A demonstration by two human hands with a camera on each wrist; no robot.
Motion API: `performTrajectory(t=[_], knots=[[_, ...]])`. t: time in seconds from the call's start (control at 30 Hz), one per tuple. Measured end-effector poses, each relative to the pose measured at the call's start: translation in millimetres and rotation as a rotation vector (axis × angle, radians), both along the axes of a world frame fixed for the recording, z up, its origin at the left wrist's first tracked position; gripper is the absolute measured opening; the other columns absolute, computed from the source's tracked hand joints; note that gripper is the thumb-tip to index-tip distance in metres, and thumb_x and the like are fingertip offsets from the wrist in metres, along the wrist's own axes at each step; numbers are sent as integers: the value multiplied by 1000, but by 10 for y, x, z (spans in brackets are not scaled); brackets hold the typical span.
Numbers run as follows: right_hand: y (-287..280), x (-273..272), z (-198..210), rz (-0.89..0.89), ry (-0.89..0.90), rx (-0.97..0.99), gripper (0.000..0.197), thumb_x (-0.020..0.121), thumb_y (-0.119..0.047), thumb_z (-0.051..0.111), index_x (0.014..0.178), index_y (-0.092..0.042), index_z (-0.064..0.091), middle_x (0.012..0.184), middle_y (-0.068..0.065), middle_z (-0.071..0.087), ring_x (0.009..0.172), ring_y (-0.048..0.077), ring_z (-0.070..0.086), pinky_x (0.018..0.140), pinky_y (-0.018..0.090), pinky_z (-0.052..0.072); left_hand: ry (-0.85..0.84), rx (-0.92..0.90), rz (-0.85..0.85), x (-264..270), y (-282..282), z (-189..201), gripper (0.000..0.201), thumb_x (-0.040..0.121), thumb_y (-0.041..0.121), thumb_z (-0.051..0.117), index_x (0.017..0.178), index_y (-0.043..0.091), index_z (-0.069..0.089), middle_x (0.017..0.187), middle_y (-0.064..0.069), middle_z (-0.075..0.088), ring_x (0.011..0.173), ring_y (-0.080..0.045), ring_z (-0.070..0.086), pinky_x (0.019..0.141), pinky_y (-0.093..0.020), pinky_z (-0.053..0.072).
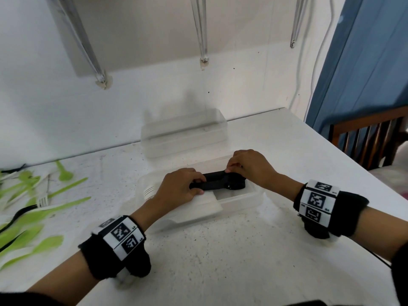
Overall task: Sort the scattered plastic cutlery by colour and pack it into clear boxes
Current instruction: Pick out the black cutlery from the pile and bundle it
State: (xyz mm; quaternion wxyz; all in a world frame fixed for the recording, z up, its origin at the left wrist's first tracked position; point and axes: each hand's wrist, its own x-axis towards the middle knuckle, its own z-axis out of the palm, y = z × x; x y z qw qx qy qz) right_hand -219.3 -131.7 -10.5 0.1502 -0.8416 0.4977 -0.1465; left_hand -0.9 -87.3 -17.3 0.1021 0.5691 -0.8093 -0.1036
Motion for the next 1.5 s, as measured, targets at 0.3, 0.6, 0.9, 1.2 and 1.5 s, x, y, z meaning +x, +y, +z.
performTrajectory(t=[0.3, 0.6, 0.9, 1.2, 1.5], knots=[[-5, -27, 7, 198, 132, -20, 27, 73, -41, 74, 98, -32, 70, 98, -15, 55, 88, -3, 36, 59, 10, 23, 28, -67, 55, -102, -25, -53, 30, 79, 38, 70, 108, 27, 67, 104, 11, 58, 95, -9, 52, 71, -22, 35], [-12, -8, -16, 265, 174, -92, 23, 82, -42, 66, 99, -28, 69, 99, -7, 56, 98, 8, 44, 57, 11, 25, 151, -47, 101, -39, -51, -137, 28, 74, 41, 74, 97, 29, 66, 89, 18, 53, 87, -3, 45, 64, -13, 30], [-18, 1, -68, 288, 147, -145, 17, 80, -25, 65, 97, -21, 67, 96, -1, 57, 89, 14, 46, 56, 10, 20, 173, -55, 93, -27, -72, -161, 29, 81, 37, 69, 109, 31, 68, 104, 15, 59, 89, 0, 43, 66, -9, 28], [-18, -2, -55, 278, 168, -98, 24, 86, -34, 62, 110, -28, 65, 104, -4, 59, 98, 12, 47, 69, 22, 34, 146, -81, 90, -51, -92, -169, 26, 82, 33, 69, 108, 28, 68, 106, 12, 61, 93, -4, 48, 73, -20, 32], [-19, 4, -57, 310, 191, -132, 24, 86, -31, 62, 109, -25, 64, 101, -1, 58, 94, 15, 47, 67, 21, 27, 169, -104, 22, -24, -70, -195, 27, 82, 29, 68, 109, 23, 68, 104, 6, 60, 91, -8, 46, 70, -21, 33]])
